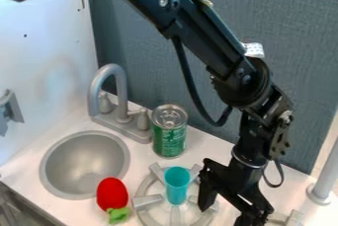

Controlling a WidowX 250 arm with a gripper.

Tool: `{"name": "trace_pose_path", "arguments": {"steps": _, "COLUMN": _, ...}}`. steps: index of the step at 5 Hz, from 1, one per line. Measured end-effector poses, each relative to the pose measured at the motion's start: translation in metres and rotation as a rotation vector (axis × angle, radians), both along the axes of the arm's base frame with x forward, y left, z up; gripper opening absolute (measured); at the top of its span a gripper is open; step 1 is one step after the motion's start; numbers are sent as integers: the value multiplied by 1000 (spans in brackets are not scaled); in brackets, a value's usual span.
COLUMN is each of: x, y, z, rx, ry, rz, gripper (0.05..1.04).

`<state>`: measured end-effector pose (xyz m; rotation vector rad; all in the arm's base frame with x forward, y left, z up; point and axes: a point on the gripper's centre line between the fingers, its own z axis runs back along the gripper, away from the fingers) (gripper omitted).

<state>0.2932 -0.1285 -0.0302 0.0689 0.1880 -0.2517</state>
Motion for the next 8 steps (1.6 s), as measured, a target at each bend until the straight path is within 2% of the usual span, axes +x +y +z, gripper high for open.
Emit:
{"name": "trace_pose_path", "arguments": {"steps": 1, "x": -7, "y": 2, "z": -13, "rx": 20, "ry": 40, "rz": -1, "gripper": 999}}
{"name": "trace_pose_path", "arguments": {"steps": 2, "x": -5, "y": 5, "z": -15, "rx": 82, "ry": 34, "rz": 7, "gripper": 1000}}
{"name": "trace_pose_path", "arguments": {"steps": 4, "x": -13, "y": -1, "z": -37, "rx": 11, "ry": -53, "rz": -70, "gripper": 999}}
{"name": "trace_pose_path", "arguments": {"steps": 6, "x": -16, "y": 14, "z": -44, "rx": -20, "ry": -39, "rz": -39, "gripper": 999}}
{"name": "trace_pose_path", "arguments": {"steps": 7, "x": -18, "y": 19, "z": -47, "rx": 13, "ry": -14, "rz": -21, "gripper": 1000}}
{"name": "trace_pose_path", "arguments": {"steps": 8, "x": -21, "y": 21, "z": -52, "rx": 20, "ry": 16, "rz": -39, "gripper": 999}}
